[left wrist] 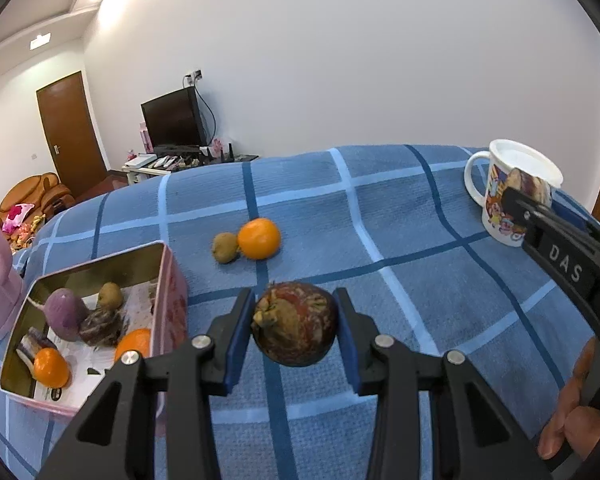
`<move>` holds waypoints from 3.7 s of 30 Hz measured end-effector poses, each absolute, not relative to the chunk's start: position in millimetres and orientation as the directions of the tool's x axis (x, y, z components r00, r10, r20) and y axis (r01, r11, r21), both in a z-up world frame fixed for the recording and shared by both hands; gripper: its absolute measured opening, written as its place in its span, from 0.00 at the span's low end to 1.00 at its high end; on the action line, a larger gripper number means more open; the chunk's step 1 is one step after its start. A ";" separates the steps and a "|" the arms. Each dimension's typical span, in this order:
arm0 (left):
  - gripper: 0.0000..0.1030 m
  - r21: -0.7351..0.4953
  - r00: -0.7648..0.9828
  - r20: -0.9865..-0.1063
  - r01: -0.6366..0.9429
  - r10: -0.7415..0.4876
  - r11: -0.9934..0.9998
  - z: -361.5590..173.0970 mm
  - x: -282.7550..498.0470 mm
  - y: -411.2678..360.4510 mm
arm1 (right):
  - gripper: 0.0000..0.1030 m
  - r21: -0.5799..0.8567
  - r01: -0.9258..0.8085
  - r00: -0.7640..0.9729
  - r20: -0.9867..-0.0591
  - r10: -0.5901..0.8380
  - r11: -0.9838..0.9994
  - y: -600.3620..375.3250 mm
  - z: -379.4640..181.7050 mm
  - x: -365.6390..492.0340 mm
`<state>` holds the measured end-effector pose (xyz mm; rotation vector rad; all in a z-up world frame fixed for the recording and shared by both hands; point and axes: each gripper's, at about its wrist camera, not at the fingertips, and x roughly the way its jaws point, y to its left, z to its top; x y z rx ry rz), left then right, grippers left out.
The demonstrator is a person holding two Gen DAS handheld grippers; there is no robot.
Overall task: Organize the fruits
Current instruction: 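Carry the dark brown fruit and root piece over the tin with both tools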
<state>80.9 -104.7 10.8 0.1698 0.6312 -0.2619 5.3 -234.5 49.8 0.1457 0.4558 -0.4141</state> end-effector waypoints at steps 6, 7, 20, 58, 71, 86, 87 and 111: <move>0.40 0.063 0.779 -0.595 0.289 -0.196 0.955 11.3 71.1 -93.4 | 0.43 0.039 0.427 0.816 -0.448 -0.366 0.904 -227.2 50.7 -8.7; 0.40 0.065 0.782 -0.592 0.288 -0.196 0.955 11.8 68.5 -91.3 | 0.43 0.039 0.427 0.816 -0.447 -0.367 0.903 -226.2 51.0 -10.1; 0.40 0.050 0.794 -0.572 0.284 -0.205 0.958 12.8 49.2 -66.9 | 0.43 0.029 0.443 0.816 -0.428 -0.389 0.896 -205.9 53.4 -38.9; 0.40 0.025 0.815 -0.559 0.199 -0.151 0.980 12.7 39.8 40.1 | 0.43 0.011 0.267 0.874 -0.424 -0.237 0.964 -84.2 51.0 -47.3; 0.40 0.007 0.820 -0.551 0.191 -0.156 0.982 14.3 30.6 63.1 | 0.43 -0.001 0.195 0.893 -0.413 -0.178 0.981 -47.2 51.2 -47.5; 0.40 -0.004 0.832 -0.549 0.088 -0.076 0.996 14.3 43.7 118.7 | 0.43 -0.008 0.077 0.902 -0.426 -0.073 0.997 5.1 48.0 -32.1; 0.40 -0.006 0.833 -0.548 0.080 -0.070 0.997 14.4 45.1 122.3 | 0.43 -0.007 0.072 0.902 -0.427 -0.068 0.997 8.0 47.9 -30.8; 0.40 0.037 0.829 -0.560 0.003 0.018 0.999 14.2 89.8 148.1 | 0.43 -0.047 0.065 0.889 -0.450 -0.079 0.997 50.4 43.5 39.8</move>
